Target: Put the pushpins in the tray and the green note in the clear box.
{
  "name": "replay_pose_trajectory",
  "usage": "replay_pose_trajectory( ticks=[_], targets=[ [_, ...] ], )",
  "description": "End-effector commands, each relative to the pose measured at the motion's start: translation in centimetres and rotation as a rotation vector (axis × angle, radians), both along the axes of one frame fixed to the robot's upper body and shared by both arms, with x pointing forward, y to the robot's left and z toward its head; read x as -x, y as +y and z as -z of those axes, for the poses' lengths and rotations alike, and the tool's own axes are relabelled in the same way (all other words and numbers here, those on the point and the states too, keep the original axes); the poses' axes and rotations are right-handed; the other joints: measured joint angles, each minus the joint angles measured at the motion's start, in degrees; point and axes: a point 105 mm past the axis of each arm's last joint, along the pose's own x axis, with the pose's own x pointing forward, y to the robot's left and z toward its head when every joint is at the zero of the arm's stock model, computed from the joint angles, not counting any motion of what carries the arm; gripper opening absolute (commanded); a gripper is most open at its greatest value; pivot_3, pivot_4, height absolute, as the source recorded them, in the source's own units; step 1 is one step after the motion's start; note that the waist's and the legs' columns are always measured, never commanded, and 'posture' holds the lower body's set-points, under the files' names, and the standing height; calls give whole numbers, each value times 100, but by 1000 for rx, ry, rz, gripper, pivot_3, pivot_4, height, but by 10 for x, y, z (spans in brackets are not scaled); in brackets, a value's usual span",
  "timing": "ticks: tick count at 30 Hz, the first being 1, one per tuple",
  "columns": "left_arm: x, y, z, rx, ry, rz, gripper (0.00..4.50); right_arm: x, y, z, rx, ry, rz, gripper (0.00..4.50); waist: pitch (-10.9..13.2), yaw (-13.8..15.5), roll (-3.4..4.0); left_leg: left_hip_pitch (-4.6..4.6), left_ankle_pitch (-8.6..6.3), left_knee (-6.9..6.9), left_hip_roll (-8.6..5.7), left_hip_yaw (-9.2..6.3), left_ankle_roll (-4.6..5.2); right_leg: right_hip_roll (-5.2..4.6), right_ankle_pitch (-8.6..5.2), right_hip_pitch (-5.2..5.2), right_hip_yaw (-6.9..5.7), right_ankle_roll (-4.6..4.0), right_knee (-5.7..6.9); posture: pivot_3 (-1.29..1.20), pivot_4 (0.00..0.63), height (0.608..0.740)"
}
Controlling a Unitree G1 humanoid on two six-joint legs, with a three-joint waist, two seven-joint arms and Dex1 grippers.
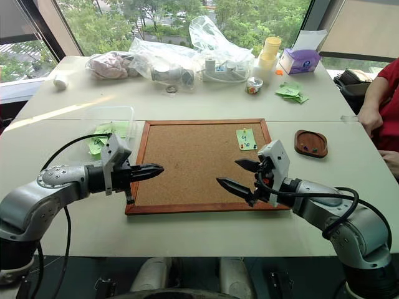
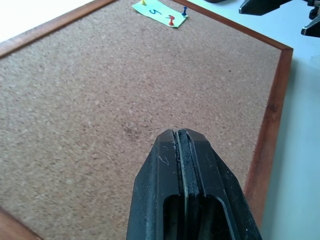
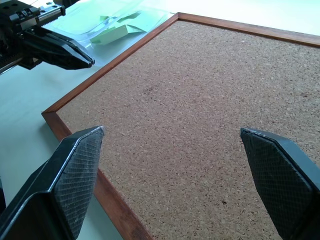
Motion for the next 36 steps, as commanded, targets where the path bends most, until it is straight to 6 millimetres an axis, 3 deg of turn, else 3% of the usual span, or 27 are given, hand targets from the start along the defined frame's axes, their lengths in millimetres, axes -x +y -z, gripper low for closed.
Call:
replay_pose_trajectory(
  ticks=[1,4,7,10,15,19,35,36],
  targets=[
    [-6,-19,-24,-25,-113,96,20,-10,-4,-18,-17,-87,27,4500,1,24,-1,0,0,1,0,0,0,1,0,0,0,0,0,0,150,738],
    [-10,-35,-21,-46,-114,164,20,-27,-12,-27,-26,-139,89,4500,0,16,0,-1,0,4,-4,3,0,0,0,2,1,1,-1,0,150,738],
    [-26,-36,-1,-116,-101,140,20,-42,-16,-27,-3,-162,132,4500,-1,-7,1,-1,7,3,-4,6,-11,2,1,1,3,2,-3,0,150,738],
    [-37,-38,21,-166,-81,124,20,-60,-19,-23,44,-181,174,4500,0,-23,1,0,8,3,-4,8,-13,10,1,-3,3,2,-1,0,150,738],
    [-44,-54,42,-222,-50,144,20,-101,-33,-17,109,-240,300,4500,0,-3,1,-7,13,6,-1,8,-21,8,1,-11,3,2,3,0,150,738],
    [-45,-54,56,-296,-29,145,20,-123,-39,-4,156,-221,325,4500,0,15,3,-9,15,7,-4,13,-24,4,2,-11,5,3,2,0,150,738],
    [-34,-55,68,-303,6,145,20,-165,-46,14,178,-173,342,4500,-5,-11,10,1,17,9,0,16,-28,0,3,-4,5,5,10,0,150,738],
    [-33,-55,69,-304,6,143,1,-166,-46,16,180,-163,343,4240,-5,-9,11,1,17,9,0,16,-29,0,3,-4,5,5,10,0,150,738]
  ],
)
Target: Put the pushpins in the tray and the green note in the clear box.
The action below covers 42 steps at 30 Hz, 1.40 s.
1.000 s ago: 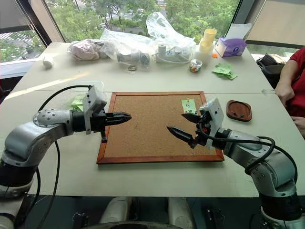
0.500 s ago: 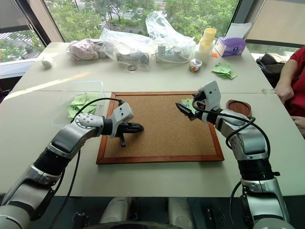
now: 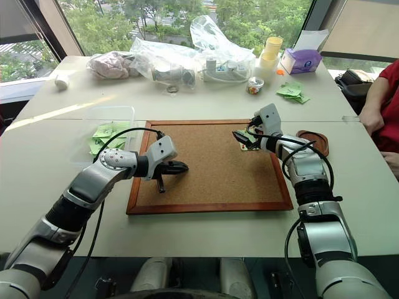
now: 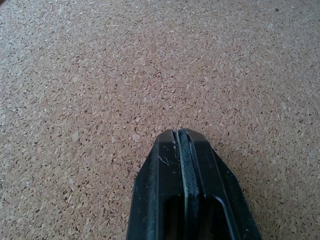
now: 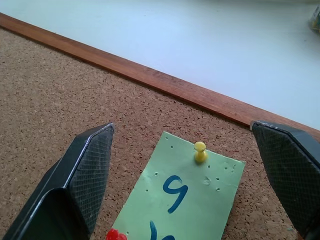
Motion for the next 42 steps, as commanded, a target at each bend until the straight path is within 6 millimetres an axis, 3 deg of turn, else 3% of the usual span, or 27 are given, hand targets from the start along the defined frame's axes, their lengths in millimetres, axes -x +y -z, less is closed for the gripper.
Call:
replay_pose_trajectory(
  ticks=[1,2,8,23,26,33,42],
  targets=[
    [8,0,16,-27,51,0,0,-7,-1,-11,-11,-34,3,3948,0,-1,0,0,0,0,0,0,0,0,0,0,0,0,1,0,150,738],
    [8,-1,16,-27,52,-1,0,-8,-1,-10,-9,-27,-2,3635,0,-3,0,0,0,0,0,0,0,-1,0,0,0,0,1,0,150,738],
    [9,-1,18,-28,55,-5,0,-12,1,-9,-25,-26,-4,713,-3,-14,5,2,1,0,1,1,-1,-1,0,0,0,0,2,0,150,738],
    [11,0,25,-49,73,-1,0,-13,-5,-10,-38,-59,24,713,-9,-16,16,3,1,-1,1,3,-2,-2,0,1,0,0,3,0,150,738],
    [12,0,25,-47,72,2,0,-11,-1,-7,-49,-45,-2,22,-10,-16,16,3,1,-1,1,3,-2,-2,0,1,0,0,3,0,150,738],
    [12,-1,26,-45,72,3,0,-10,0,-6,-52,-43,-1,22,-11,-17,19,5,1,-1,1,3,-2,-1,0,2,0,0,3,0,150,738],
    [16,-2,32,-47,118,-12,0,-15,-17,-39,-136,-211,85,22,-9,-12,23,4,1,-1,0,4,-2,-4,0,2,1,1,3,0,150,738]
  ],
)
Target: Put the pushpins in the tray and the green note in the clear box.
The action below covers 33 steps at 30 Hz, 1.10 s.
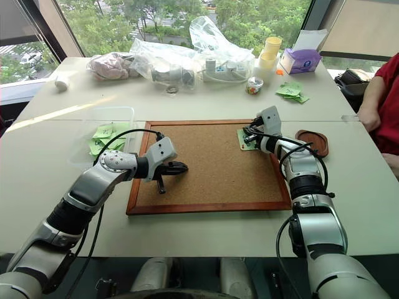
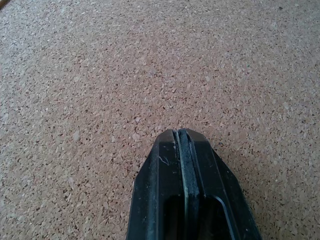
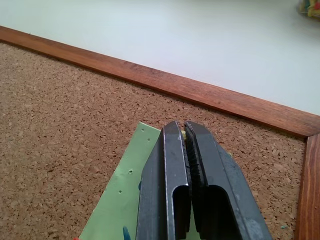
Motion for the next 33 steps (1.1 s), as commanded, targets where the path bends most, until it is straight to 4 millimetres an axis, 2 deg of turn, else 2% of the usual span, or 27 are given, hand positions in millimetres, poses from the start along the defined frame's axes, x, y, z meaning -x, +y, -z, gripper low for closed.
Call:
replay_pose_trajectory(
  ticks=[1,9,10,13,15,18,23,32,33],
  targets=[
    [14,-1,28,-38,127,2,0,-6,-9,-47,-69,-178,39,22,0,1,4,0,0,0,0,0,0,0,0,0,0,0,0,0,150,738],
    [16,-3,28,-36,126,16,0,-4,-14,-50,-75,-187,61,22,-4,0,9,5,0,0,0,-1,0,0,0,6,0,0,0,0,150,738],
    [16,-3,28,-37,125,17,0,-4,-19,-53,-75,-200,81,22,-4,5,9,5,0,0,0,-1,0,0,0,6,0,0,0,0,150,738],
    [16,-2,27,-40,119,18,0,5,-54,-73,-80,-253,208,22,-4,26,10,4,0,-1,0,-3,0,-1,0,6,0,0,0,0,150,738],
    [16,0,27,-46,112,18,0,14,-76,-75,-43,-248,292,22,-4,33,10,3,0,-2,-1,-4,0,-3,0,6,0,0,-1,0,150,738],
    [16,1,28,-50,107,16,0,32,-106,-68,-1,-208,395,22,-6,18,12,2,-1,-6,-1,-6,0,-5,0,6,-1,0,-4,0,150,738],
    [16,-1,28,-53,104,26,0,50,-137,-44,67,-111,529,22,-27,-14,42,16,1,-6,0,2,-2,1,0,13,9,0,-3,0,150,738],
    [12,-2,28,-64,96,48,0,54,-155,-22,71,-34,616,22,-31,7,49,18,1,-6,-2,3,-2,4,-1,17,13,1,-4,0,150,738],
    [12,-2,28,-64,96,50,0,54,-156,-21,69,-32,621,296,-31,7,49,18,1,-6,-2,3,-2,4,-1,17,13,1,-4,0,150,738]
  ],
)
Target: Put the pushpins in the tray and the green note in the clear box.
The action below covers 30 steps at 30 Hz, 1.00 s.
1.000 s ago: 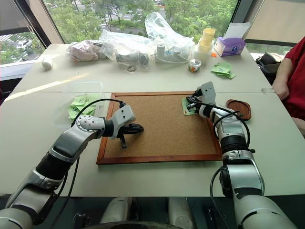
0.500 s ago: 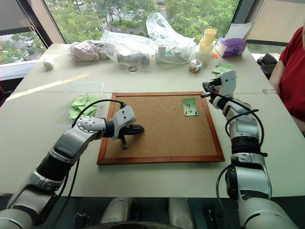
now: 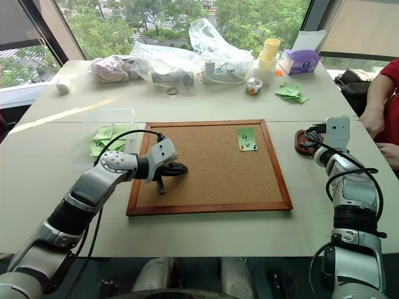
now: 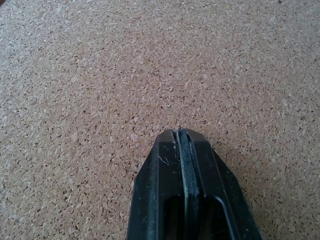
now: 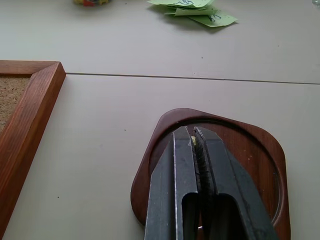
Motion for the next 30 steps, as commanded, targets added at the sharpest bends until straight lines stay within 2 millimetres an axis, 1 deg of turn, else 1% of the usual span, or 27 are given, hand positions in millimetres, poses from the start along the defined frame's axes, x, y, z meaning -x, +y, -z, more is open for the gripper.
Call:
replay_pose_trajectory(
  ticks=[1,2,3,9,16,17,21,23,26,28,29,30],
  targets=[
    [12,-2,26,-44,97,30,0,0,-13,-15,16,-48,42,598,0,0,0,0,0,0,0,0,0,0,0,0,0,0,0,0,150,738],
    [12,-2,26,-44,97,32,0,0,-15,-14,16,-45,47,881,0,0,0,0,0,0,0,0,0,0,0,0,0,0,0,0,150,738],
    [12,-2,26,-43,97,32,0,0,-16,-13,13,-43,51,1299,0,-1,0,0,0,0,0,-1,0,0,0,0,0,0,0,0,150,738],
    [13,-2,27,-42,100,31,0,0,-21,-13,7,-46,67,4444,0,0,1,0,0,0,0,-1,0,0,0,1,0,0,0,0,150,738],
    [14,-2,28,-38,104,27,0,-1,-21,-17,-40,-76,72,4485,-1,-1,1,0,0,0,0,-2,0,0,0,2,0,0,0,0,150,738],
    [14,-3,28,-38,104,27,0,-1,-22,-18,-79,-84,80,4485,-1,-2,1,0,0,0,0,-2,0,0,0,2,0,0,0,0,150,738],
    [14,-3,28,-39,102,27,0,-2,-23,-23,-321,-122,110,4485,-1,4,2,0,0,0,0,-2,0,0,0,3,0,0,0,0,150,738],
    [14,-3,29,-40,101,26,0,-1,-25,-24,-371,-120,120,4485,-1,11,2,0,0,0,1,-3,0,0,0,3,0,0,-1,0,150,738],
    [15,-3,29,-40,101,27,0,0,-26,-24,-352,-119,119,4485,-1,13,2,0,-1,0,0,-6,2,0,0,7,-1,0,-4,0,150,738],
    [15,-3,29,-40,101,27,0,1,-23,-27,-314,-121,91,4485,-2,12,3,0,-2,0,0,-6,3,0,0,7,0,0,-5,0,150,738],
    [15,-3,29,-40,100,27,0,2,-18,-30,-275,-126,51,4485,-2,14,3,0,-2,0,0,-6,3,0,0,8,0,0,-5,0,150,738],
    [15,-3,29,-40,100,27,0,3,-2,-35,-215,-133,-53,4485,-2,13,3,0,-2,-1,0,-6,3,0,0,7,0,1,-5,0,150,738]
  ],
)
